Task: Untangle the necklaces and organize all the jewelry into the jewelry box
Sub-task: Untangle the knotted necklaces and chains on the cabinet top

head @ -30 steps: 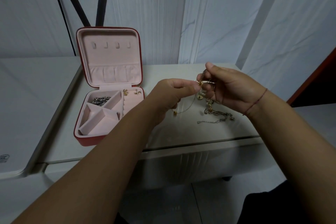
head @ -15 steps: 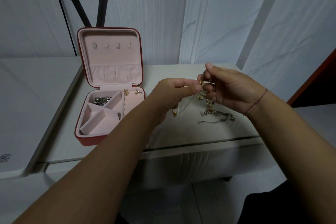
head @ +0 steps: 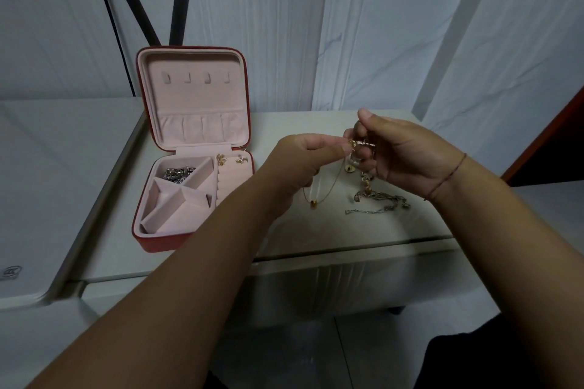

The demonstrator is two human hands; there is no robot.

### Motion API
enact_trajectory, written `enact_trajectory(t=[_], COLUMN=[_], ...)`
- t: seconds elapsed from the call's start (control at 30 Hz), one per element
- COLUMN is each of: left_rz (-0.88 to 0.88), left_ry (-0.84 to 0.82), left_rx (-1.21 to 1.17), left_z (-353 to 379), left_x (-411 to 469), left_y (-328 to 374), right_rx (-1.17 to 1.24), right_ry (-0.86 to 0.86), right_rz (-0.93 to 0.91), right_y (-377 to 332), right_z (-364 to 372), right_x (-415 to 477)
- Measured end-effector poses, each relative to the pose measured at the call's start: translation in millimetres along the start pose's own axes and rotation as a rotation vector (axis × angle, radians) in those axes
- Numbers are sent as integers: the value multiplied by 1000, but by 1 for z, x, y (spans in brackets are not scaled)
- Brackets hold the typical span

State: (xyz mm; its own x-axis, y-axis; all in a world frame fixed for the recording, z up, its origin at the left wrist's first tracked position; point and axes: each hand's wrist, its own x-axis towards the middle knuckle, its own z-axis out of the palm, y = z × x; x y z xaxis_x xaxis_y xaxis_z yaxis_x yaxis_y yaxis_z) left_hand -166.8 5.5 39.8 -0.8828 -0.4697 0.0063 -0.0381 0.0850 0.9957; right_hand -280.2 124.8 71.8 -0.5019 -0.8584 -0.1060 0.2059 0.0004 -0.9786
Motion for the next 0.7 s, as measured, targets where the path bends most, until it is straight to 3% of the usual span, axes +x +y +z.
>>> enact_trajectory(t=[0.27,0.4,0.57,0.7], left_rz=[-38,-36,-30,-37], left_ry=[48,27,40,56], left_rx=[-115,-104,-89,-93], left_z=[-2,-1,-2,-3], left_x=[5,6,6,5], left_y=[-1,-2,-4,-4], right_rx=[-504,-517,-518,-474], right_ry=[177,120,222,193], right_rz=[32,-4,-68,-80], right_y=[7,7,9,6], right_z=[-6,-4,-7,-8], right_x=[-1,-2,1,0])
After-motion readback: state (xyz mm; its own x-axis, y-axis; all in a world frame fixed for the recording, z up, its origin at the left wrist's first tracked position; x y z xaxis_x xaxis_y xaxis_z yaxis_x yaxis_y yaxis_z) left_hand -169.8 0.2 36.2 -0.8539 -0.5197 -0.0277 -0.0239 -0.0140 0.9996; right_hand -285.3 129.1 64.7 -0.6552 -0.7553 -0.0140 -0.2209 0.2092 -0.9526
